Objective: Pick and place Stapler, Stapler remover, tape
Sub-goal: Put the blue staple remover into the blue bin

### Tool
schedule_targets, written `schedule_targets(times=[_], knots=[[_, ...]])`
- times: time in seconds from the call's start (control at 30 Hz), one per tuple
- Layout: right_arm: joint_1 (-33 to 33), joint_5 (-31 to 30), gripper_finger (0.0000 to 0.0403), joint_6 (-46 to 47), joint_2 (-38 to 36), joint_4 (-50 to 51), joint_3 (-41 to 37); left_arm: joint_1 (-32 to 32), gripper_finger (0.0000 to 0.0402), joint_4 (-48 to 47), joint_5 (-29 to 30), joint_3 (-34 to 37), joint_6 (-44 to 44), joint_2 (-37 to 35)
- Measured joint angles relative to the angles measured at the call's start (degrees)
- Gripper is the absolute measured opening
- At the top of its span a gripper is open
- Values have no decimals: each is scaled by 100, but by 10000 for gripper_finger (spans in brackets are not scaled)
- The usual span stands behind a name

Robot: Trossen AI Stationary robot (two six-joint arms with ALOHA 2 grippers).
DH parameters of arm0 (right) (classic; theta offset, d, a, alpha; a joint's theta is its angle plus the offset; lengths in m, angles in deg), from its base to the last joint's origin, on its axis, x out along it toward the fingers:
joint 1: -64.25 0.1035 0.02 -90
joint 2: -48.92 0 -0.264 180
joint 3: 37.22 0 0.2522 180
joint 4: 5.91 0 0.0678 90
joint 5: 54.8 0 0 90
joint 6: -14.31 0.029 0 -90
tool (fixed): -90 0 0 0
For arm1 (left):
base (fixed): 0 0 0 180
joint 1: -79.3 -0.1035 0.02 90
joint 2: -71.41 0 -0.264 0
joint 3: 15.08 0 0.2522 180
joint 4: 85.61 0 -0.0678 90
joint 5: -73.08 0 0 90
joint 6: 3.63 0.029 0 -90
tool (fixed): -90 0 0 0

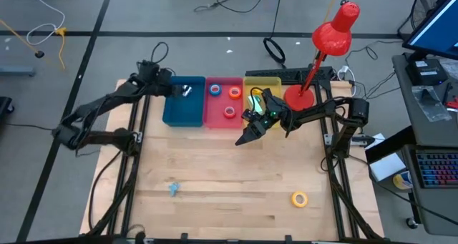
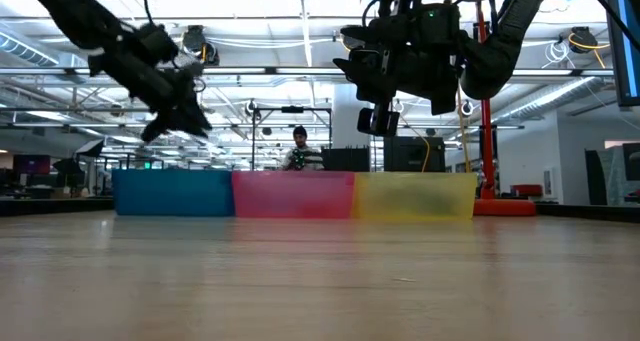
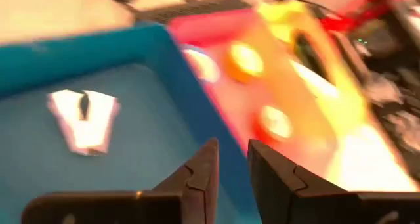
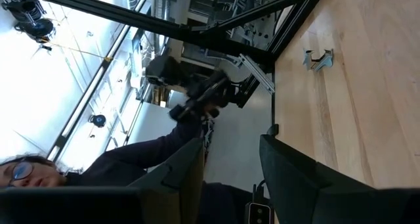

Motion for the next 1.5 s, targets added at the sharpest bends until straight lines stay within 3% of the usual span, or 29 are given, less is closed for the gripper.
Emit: schedule_targets(times=[0.2, 0.33, 0.6, 0.83, 1.07, 1.5], knots=[[0, 27, 141, -11, 0, -2, 0, 1174, 85, -1117, -195, -3, -71, -1077], [0, 35, 141, -95, 0, -2, 0, 2228, 85, -2033, 73, -4, -468, -1696], [7, 46, 141, -415, 0, -361, 0, 4623, 85, -3227, 985, -4, -2694, -2253], [108, 476, 141, -405, 0, -393, 1, 6732, 85, -3276, 1781, -8, -4514, -2082], [337, 524, 141, -406, 0, -389, 0, 8395, 85, -3210, 2503, -9, -5942, -1504], [380, 620, 141, -492, 0, -389, 0, 10005, 85, -2525, 3547, -11, -7239, -74]])
